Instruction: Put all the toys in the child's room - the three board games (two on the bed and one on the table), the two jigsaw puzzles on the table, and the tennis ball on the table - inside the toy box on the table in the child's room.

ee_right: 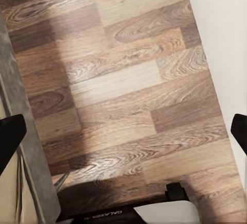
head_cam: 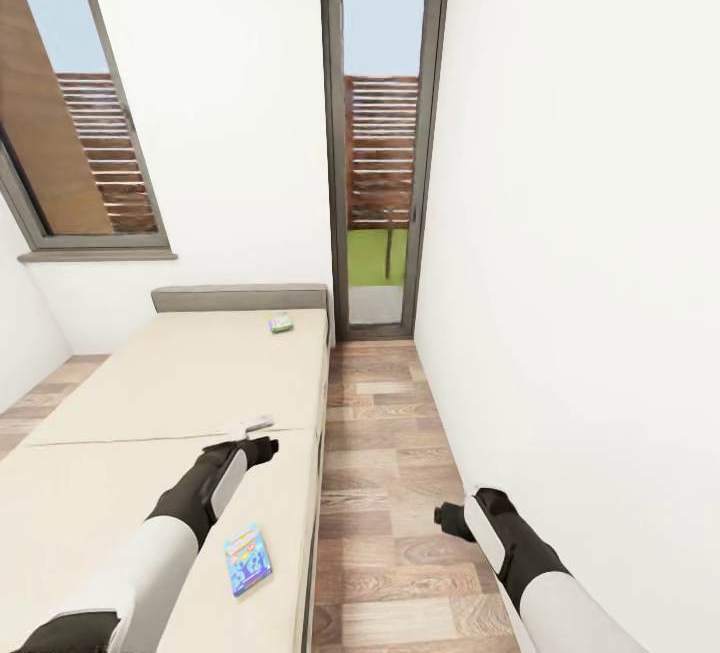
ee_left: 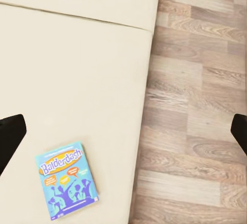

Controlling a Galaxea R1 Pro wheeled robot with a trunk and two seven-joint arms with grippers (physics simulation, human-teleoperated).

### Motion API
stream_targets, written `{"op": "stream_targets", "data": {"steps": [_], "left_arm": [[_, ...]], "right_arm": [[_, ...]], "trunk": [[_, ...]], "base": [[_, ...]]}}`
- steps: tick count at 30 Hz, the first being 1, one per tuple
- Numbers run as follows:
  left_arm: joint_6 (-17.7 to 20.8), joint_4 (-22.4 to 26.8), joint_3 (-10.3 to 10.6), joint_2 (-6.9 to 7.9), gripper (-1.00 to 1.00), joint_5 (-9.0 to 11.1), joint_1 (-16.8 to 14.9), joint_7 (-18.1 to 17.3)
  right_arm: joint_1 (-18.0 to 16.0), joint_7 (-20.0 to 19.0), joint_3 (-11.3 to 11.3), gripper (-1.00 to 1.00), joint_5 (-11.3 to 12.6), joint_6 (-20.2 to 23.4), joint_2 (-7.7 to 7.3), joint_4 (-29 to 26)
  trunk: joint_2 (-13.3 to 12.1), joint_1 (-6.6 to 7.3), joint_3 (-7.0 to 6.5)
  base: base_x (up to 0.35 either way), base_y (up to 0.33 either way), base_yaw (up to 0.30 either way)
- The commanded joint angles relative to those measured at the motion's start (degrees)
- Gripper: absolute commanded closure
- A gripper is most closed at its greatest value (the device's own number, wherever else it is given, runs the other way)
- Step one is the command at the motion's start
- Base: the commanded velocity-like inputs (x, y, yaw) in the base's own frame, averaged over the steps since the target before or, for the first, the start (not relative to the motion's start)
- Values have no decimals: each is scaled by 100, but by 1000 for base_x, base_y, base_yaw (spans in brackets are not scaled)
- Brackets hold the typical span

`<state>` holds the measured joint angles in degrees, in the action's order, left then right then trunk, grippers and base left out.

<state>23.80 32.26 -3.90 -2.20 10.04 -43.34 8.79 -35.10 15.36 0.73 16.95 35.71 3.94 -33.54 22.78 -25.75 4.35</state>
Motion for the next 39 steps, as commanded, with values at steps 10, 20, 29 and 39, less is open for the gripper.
{"op": "stream_targets", "data": {"steps": [10, 20, 29, 39], "left_arm": [[6, 9, 45, -2, -100, 57, -16, 32], [2, 46, 47, -22, -100, 67, -17, 31], [2, 56, 48, -17, -100, 68, -17, 27], [2, 61, 60, -38, -100, 68, -17, 27]], "right_arm": [[-56, 50, 39, -100, 108, 176, -21, -29], [-478, 59, 40, -100, 124, 394, 101, -32], [-517, 56, 19, -100, 70, 448, 107, -46], [-516, 55, 0, -100, 55, 462, 115, -44]], "trunk": [[13, -4, 86], [13, -4, 180], [13, -4, 265], [13, -4, 360]], "base": [[0, 0, 0], [0, 0, 0], [0, 0, 0], [0, 0, 0]]}}
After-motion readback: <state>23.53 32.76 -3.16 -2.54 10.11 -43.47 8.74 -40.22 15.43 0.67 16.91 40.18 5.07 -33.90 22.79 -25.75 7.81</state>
